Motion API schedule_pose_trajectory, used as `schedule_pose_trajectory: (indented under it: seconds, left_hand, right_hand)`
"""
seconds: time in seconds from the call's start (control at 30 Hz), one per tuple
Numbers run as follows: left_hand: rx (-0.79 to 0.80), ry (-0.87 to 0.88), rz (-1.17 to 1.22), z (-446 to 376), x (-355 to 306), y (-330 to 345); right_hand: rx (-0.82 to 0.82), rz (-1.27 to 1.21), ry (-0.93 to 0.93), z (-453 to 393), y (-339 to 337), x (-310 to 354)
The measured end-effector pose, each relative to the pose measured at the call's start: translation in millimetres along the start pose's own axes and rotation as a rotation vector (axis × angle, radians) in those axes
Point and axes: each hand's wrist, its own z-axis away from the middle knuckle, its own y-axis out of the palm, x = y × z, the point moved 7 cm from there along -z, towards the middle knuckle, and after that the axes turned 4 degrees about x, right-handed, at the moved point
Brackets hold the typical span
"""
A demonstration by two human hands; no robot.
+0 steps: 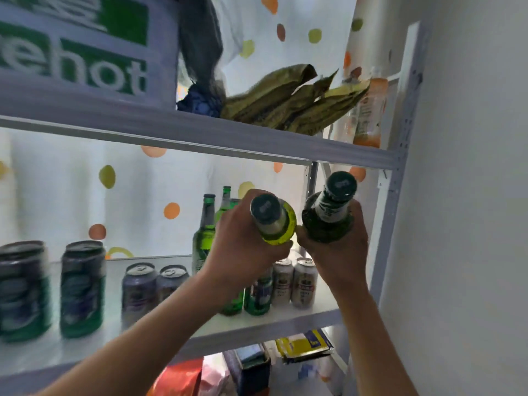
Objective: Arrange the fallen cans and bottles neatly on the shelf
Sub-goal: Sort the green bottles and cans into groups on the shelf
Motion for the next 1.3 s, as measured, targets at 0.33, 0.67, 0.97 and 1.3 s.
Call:
schedule_pose_trajectory:
  seconds: [0.33, 0.67, 0.97, 1.3]
  left_hand:
    - [-0.213, -0.256, 0.044, 112.9, -27.0, -276.9]
    - [-0.704, -0.400, -0.191, 285.8, -59.9, -559.8]
    - [-1.000, -0.523, -0.320, 408.8, -87.9, -711.3]
    - [-0.922, -0.817, -0.440, 454.3, -38.3, -863.1]
  right_hand:
    - [0.225, -0.210, -0.067, 84.7, 155.2, 223.9]
    - [0.665, -0.547, -0.046, 223.4, 355.8, 433.8]
    - [1.028, -0.690, -0.065, 331.6, 482.7, 575.0]
    - [1.437, -0.811, 0.259, 420.5, 659.1, 652.9]
